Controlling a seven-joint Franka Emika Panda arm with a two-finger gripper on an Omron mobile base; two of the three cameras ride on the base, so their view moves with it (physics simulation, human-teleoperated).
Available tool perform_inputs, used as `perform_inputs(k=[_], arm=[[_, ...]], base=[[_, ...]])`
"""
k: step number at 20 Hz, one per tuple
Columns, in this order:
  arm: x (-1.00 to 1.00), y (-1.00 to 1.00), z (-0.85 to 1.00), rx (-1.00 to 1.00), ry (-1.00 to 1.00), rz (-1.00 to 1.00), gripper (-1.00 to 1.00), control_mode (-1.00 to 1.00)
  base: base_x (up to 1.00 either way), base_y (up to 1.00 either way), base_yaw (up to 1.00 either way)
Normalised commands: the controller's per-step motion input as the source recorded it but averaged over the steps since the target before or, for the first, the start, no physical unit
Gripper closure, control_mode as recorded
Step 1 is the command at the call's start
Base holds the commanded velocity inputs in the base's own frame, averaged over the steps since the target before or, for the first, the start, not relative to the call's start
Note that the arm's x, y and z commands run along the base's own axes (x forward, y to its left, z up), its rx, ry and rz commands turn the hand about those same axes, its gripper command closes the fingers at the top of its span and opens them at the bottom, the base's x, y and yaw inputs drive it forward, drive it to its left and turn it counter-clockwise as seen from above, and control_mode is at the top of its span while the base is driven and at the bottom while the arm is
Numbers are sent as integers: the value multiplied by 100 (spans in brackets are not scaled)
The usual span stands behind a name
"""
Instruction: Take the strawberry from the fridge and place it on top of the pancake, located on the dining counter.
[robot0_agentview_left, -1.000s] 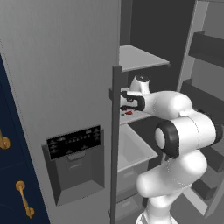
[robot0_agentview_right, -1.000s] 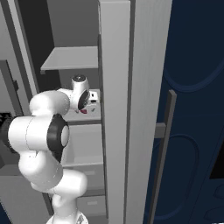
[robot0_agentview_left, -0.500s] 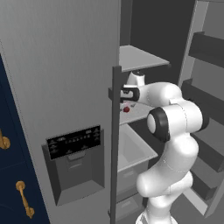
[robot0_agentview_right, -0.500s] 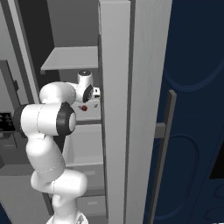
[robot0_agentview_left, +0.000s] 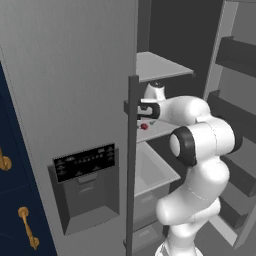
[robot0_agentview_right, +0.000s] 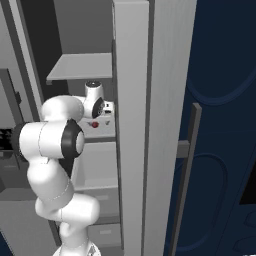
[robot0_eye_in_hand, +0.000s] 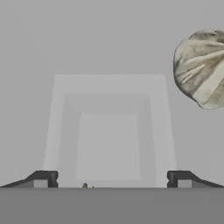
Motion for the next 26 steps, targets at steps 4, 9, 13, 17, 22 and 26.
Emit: perform_inputs(k=[4, 9, 13, 17, 22, 26], arm=[[-38, 0, -20, 4, -2, -23, -100, -100], [-17, 0, -32, 4, -3, -17, 100, -100], [-22, 0, -27, 3, -5, -11, 100, -100], [-68, 0, -5, 6, 0, -14, 100, -100], [-100, 0, 16, 8, 0, -16, 100, -100], [-100, -5, 48, 5, 0, -9, 100, -100]], base=[[0, 0, 0], [0, 0, 0], [0, 0, 0], [0, 0, 0], [0, 0, 0], [0, 0, 0]])
